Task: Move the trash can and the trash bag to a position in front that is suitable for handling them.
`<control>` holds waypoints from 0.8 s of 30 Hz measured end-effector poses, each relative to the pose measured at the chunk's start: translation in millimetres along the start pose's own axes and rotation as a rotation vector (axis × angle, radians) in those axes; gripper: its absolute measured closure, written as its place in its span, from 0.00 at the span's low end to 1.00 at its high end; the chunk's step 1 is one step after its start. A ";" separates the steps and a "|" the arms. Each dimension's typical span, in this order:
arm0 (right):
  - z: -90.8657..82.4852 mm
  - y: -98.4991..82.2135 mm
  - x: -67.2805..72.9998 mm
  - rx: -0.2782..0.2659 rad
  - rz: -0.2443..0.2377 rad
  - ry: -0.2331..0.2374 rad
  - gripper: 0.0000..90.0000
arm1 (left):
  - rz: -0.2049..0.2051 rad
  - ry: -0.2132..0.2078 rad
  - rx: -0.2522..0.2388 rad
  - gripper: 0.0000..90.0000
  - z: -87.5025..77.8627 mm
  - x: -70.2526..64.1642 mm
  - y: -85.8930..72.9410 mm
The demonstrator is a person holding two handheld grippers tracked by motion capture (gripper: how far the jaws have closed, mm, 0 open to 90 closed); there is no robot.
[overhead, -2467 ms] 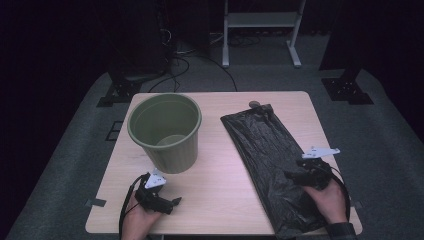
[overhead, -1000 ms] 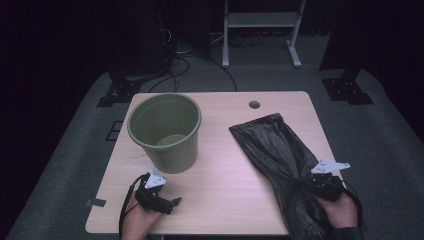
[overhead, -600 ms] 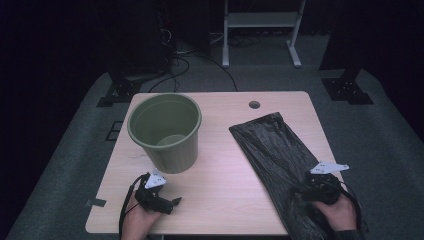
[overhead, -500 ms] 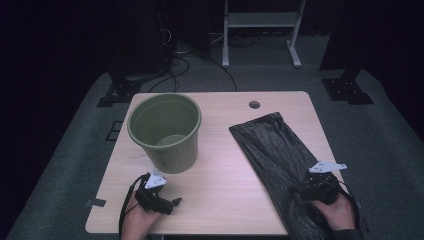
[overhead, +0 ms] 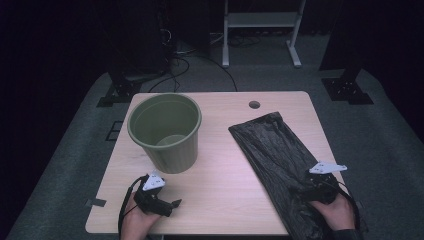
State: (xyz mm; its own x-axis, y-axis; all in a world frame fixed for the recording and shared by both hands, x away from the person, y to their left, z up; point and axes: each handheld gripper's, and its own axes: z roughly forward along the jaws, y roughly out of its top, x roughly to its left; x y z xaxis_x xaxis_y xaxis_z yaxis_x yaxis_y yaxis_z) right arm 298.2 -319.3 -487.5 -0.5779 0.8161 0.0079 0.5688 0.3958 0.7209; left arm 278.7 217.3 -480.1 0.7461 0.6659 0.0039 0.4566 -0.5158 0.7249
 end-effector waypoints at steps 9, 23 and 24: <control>0.0 0.0 -0.9 0.000 -0.008 0.009 0.07 | -0.021 0.004 -0.012 0.00 -10.5 2.6 2.1; 0.3 0.1 -1.3 -0.001 -0.010 0.013 0.07 | -0.070 -0.002 -0.050 0.00 -40.4 13.2 14.8; 0.3 0.2 -1.4 -0.001 -0.010 0.013 0.06 | -0.075 -0.003 -0.056 0.00 -45.1 14.8 17.8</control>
State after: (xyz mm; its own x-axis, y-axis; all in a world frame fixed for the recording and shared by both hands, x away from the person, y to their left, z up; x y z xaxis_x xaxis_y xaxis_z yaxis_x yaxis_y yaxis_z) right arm 299.3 -320.3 -487.6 -0.5908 0.8067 0.0095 0.5627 0.4036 0.7215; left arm 276.0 242.3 -436.1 0.7123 0.6998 -0.0533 0.4832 -0.4339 0.7604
